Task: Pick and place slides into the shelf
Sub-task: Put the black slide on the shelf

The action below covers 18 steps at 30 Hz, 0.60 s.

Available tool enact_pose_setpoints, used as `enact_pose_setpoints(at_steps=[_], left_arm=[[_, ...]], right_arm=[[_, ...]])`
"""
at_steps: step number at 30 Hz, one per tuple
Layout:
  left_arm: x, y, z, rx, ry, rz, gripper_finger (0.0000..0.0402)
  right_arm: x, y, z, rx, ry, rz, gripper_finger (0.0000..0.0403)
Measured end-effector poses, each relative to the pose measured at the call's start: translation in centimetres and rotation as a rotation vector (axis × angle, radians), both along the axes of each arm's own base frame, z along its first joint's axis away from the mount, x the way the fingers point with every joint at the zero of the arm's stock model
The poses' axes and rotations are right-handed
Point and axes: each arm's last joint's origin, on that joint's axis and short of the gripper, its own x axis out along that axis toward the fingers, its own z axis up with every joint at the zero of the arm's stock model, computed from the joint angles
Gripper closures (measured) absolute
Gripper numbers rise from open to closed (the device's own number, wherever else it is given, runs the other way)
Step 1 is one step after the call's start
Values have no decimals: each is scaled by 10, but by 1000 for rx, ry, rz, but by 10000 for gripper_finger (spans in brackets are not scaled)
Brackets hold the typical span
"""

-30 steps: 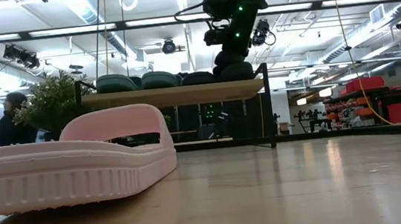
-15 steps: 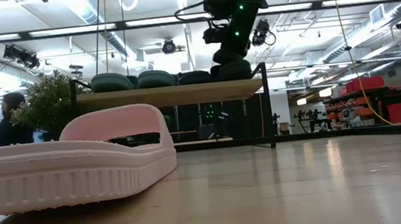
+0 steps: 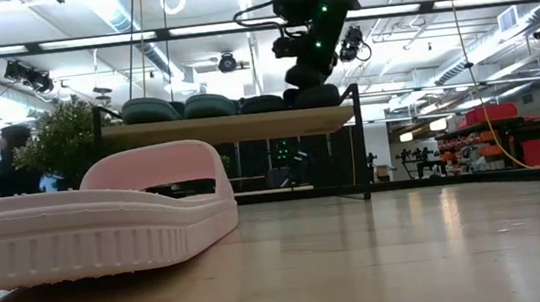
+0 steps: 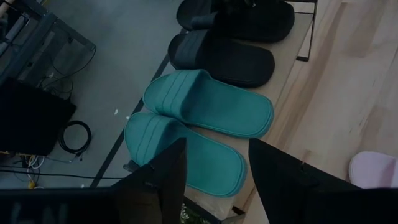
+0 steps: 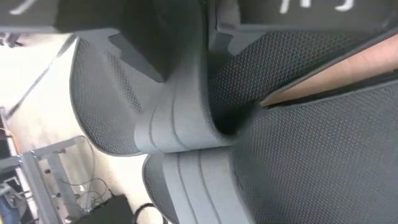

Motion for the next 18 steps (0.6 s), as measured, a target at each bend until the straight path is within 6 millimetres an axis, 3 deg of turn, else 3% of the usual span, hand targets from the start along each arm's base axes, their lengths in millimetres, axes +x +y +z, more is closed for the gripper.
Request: enact_pose_setpoints(at_steps=[10,18], left_arm=[[0,0,0,0,0,-1,225],[0,0,0,0,0,0,221]], right_arm=[[-14,23,33,98,-142,16,302],[-12,26,29,125,-121,35,294]])
